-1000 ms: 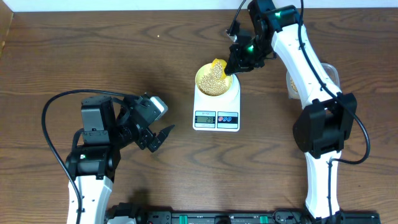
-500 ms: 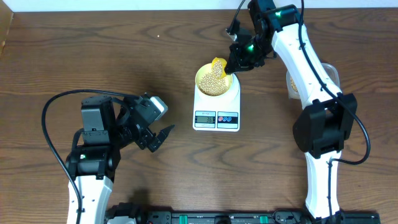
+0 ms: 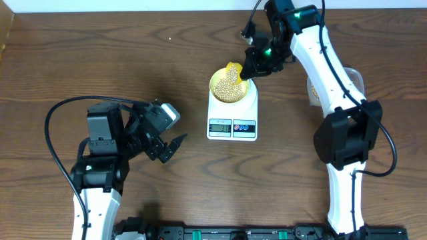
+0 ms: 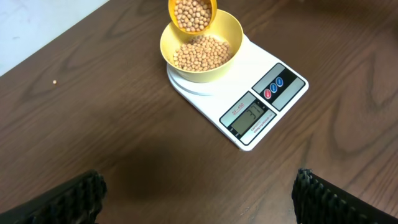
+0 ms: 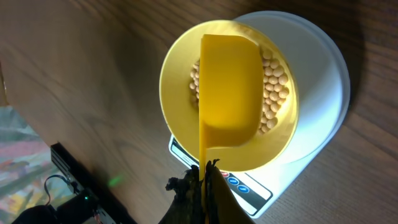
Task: Scoop item into bowl and weigh 50g on scale
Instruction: 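Tilt the scoop and pour soybeans into the yellow bowl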
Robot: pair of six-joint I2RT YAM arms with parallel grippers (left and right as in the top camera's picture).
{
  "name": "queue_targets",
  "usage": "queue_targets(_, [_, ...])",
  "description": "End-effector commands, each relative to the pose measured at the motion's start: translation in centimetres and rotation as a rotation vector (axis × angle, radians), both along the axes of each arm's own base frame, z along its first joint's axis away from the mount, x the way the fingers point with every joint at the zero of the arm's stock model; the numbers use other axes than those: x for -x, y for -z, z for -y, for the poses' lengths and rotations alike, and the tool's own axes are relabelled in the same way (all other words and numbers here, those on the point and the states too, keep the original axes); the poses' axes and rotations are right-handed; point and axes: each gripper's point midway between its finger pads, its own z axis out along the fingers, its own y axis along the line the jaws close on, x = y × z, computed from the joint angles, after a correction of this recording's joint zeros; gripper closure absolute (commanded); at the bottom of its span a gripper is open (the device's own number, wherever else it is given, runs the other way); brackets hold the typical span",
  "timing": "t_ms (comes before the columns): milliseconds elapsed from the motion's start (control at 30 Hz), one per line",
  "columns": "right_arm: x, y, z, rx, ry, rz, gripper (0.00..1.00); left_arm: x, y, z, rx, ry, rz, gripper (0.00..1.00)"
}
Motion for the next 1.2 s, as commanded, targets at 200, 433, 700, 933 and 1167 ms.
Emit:
queue_targets(200, [0.1, -0.9, -1.3, 0.021, -0.076, 0.074, 0.99, 0.1, 0.0, 0.3, 0.008, 0.013, -0.001, 0.02])
queue_targets(433, [0.7, -0.9, -1.6, 0.033, -0.091, 0.069, 0.99, 0.1, 0.0, 0.3, 0.008, 0.013, -0.001, 0.02])
queue_targets(700, [0.4, -1.0, -0.4, 0.119, -0.085, 0.097, 0.99, 0.1, 0.0, 0.3, 0.008, 0.013, -0.001, 0.03])
queue_targets(933, [0.1, -1.5, -0.4, 0.115, -0.089, 0.117, 0.99, 0.1, 0.0, 0.3, 0.008, 0.013, -0.001, 0.02])
queue_targets(1167, [0.1, -1.5, -0.4, 0.114, -0.102, 0.126, 0.99, 0.1, 0.0, 0.3, 0.008, 0.013, -0.001, 0.03])
